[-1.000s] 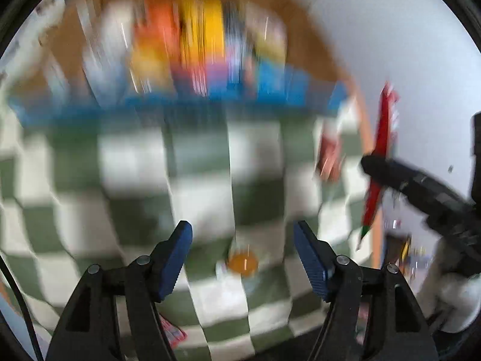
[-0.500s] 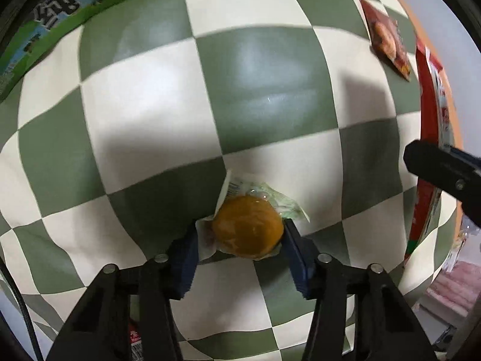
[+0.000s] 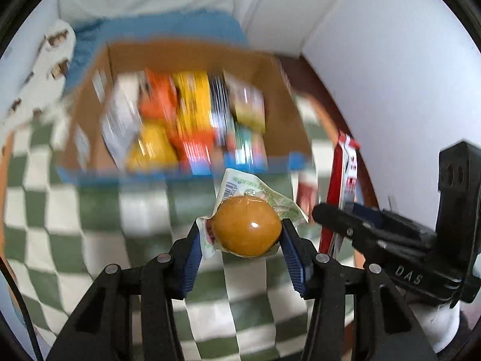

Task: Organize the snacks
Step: 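Carry both packets into the box and open both tools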

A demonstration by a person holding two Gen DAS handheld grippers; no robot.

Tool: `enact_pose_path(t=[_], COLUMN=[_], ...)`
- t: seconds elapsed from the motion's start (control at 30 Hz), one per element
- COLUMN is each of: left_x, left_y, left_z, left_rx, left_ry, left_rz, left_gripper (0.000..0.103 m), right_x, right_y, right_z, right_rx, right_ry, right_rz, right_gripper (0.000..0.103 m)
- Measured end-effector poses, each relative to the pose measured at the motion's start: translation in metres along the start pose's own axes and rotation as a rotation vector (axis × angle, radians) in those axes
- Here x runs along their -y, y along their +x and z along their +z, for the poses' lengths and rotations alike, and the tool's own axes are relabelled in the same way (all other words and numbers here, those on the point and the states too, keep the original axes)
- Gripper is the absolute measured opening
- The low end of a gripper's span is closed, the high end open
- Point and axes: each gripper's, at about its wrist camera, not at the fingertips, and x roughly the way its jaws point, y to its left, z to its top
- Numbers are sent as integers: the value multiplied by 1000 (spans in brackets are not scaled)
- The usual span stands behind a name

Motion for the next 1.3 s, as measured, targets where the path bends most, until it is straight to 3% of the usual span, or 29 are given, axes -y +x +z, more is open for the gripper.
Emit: enact_pose_path(t=[0.07, 0.17, 0.33, 0.47, 0.57, 0.63, 0.67, 0.7, 0.77, 1.03, 1.3], left_x=[-9, -34, -89, -124, -145, -148, -150, -149, -147, -122, -102], left_y=[-12, -10, 31, 73, 100, 103, 106, 106, 109, 105, 72], left_z=[32, 63, 94, 95, 90, 87, 87, 86, 87, 85, 72], left_rx=[54, 73, -5, -91, -149, -166, -168, -161, -147, -86, 43], left_ry=[-6, -30, -98, -139, -191, -214, -218, -221, -220, -176, -151], left_rz=[46, 128, 226, 276, 261, 270, 272, 272, 258, 265, 308], left_gripper=[48, 48, 48, 52, 54, 62, 73, 82, 90, 91, 91], right_x=[-15, -32, -33, -20, -9, -2, 1, 3, 2, -9, -23], right_y=[-6, 0, 47, 90, 117, 135, 141, 145, 150, 160, 137], right_z=[32, 80, 146, 172, 179, 179, 179, 177, 173, 163, 151], right_rx=[35, 74, 36, -34, -85, -149, -172, -187, -201, -195, -107], right_ry=[-25, -80, -117, -91, -71, -55, -42, -34, -33, -53, -73], right_rz=[19, -28, -145, -204, -232, -257, -264, -260, -258, -276, -290], right_gripper=[47, 47, 47, 47, 48, 65, 88, 94, 94, 96, 96])
